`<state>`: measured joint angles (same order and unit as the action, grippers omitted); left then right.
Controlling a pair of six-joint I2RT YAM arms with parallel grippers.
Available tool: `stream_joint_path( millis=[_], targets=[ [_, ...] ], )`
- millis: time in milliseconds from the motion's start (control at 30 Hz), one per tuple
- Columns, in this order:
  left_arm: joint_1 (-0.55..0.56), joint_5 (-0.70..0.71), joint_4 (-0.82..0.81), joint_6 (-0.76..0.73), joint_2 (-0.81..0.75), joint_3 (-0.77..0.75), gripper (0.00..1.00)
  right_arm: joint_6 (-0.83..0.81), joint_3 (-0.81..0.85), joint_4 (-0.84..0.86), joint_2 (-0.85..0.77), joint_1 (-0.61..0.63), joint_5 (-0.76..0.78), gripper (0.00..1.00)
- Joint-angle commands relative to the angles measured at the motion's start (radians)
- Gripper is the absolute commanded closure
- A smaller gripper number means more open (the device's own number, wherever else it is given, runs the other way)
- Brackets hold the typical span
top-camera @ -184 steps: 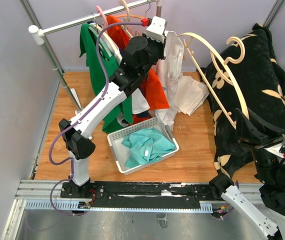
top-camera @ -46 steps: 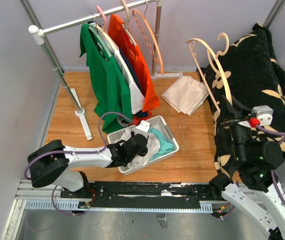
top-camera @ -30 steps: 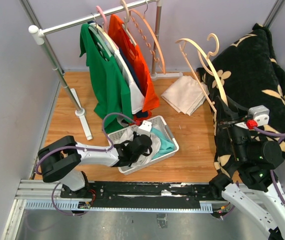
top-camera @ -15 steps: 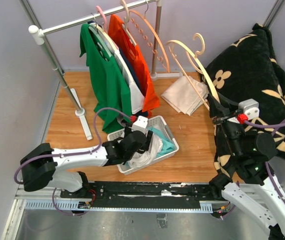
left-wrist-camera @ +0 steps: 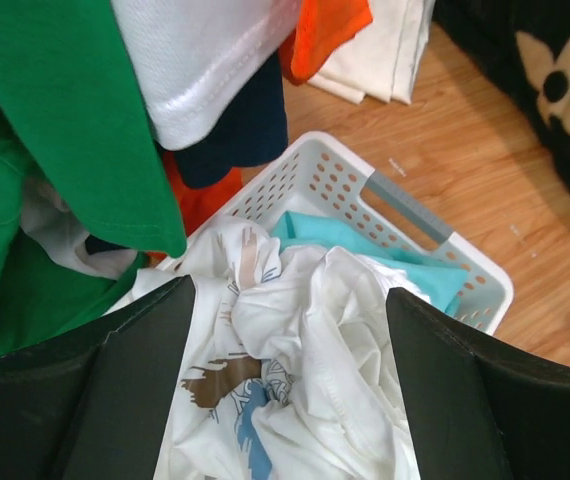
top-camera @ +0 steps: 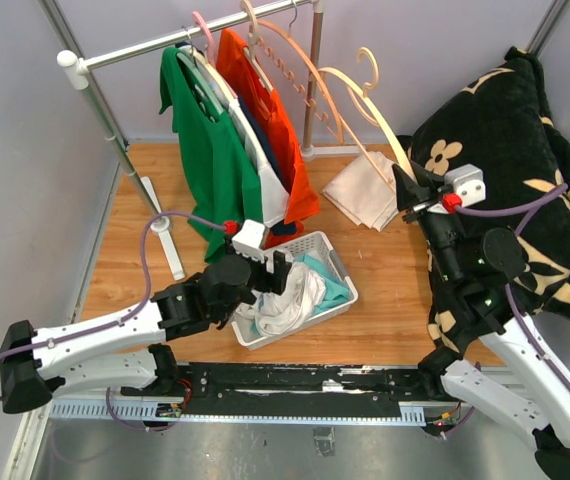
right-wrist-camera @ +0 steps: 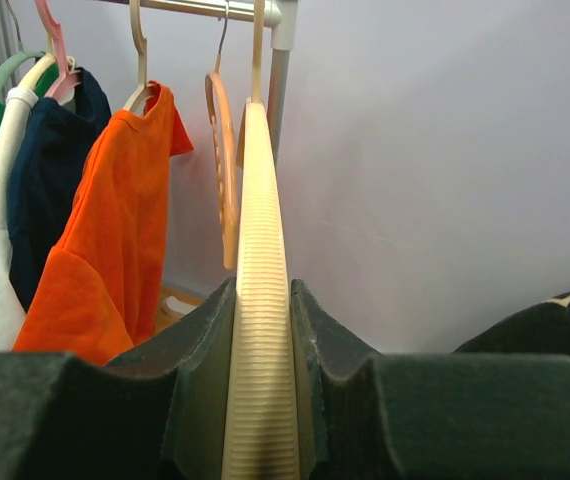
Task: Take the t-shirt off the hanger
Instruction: Place the hanger on the clothesline.
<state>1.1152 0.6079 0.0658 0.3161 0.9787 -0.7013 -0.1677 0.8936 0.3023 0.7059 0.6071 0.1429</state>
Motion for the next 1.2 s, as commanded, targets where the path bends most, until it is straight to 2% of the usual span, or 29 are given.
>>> stream_joint_path(
  millis=[0,333,1167],
  targets=[
    [0.004,-0.014,0.012,-0.015,-0.085,-0.009,0.18,-0.041,0.077,0.125,0.055,0.013,-0.020,0.99],
    [0.004,-0.020,-0.048,-0.027,-0.259,0.079,0.18,-0.089,0.228,0.185,0.268,0.005,-0.041,0.99],
    [0.003,0.042,-0.004,-0.008,-0.375,0.106,0.18,0.035,0.460,0.315,0.610,-0.120,-0.179,0.99]
  ],
)
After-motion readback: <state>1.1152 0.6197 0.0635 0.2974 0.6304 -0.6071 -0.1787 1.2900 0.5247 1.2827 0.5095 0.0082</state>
